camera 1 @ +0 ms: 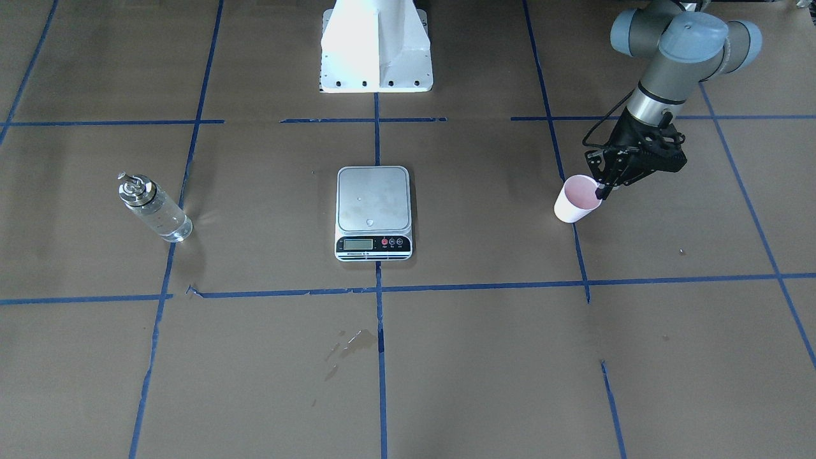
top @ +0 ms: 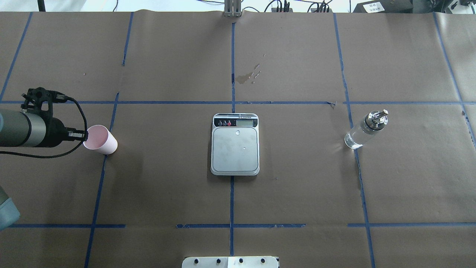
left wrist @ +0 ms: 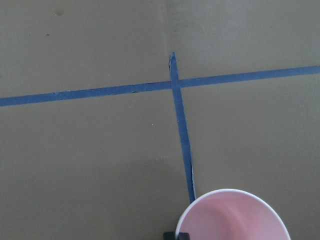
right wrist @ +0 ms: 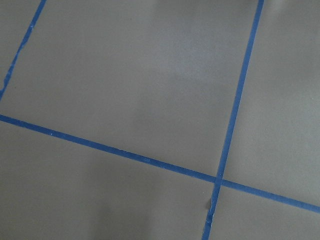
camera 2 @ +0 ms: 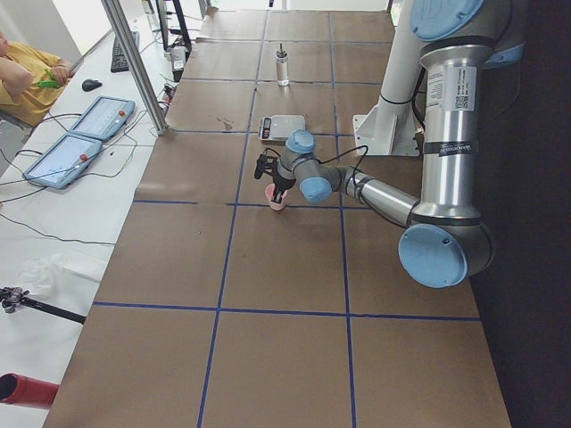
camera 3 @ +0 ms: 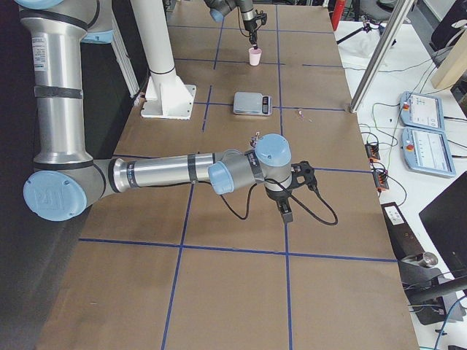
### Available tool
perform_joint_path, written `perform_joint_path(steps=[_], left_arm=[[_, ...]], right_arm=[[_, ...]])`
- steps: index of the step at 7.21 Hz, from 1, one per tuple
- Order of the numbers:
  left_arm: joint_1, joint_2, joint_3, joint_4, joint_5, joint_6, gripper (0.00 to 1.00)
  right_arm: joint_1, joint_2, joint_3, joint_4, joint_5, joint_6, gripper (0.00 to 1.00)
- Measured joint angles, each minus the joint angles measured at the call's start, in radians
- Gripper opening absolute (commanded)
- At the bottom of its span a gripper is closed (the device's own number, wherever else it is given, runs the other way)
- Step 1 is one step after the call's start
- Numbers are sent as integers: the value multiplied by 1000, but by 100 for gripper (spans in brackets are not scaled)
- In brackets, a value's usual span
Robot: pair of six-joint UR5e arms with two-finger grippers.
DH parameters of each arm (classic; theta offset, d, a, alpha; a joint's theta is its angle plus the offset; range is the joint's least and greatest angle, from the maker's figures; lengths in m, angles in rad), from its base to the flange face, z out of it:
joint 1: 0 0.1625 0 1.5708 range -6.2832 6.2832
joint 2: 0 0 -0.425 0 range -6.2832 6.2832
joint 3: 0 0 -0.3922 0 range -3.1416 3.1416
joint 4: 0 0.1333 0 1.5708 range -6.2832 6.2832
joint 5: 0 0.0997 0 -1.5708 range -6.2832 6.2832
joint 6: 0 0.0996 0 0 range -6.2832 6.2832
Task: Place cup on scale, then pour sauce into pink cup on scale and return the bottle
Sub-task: 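Grasp the pink paper cup with the left gripper, then carry the pink cup with the left gripper onto the scale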
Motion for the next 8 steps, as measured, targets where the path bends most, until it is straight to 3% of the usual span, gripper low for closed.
perform_joint_path(steps=[2,5,8], left_arm=[[-4,-102,-5,102,1,-2,0],[49,-469,8,473,3,-159,0],[199,-745,122,599,83,-405,0]], right_arm=[[0,-5,1,1,4,0,100],[0,-16,2,7,6,0,100],[0,-20,2,8,6,0,100]])
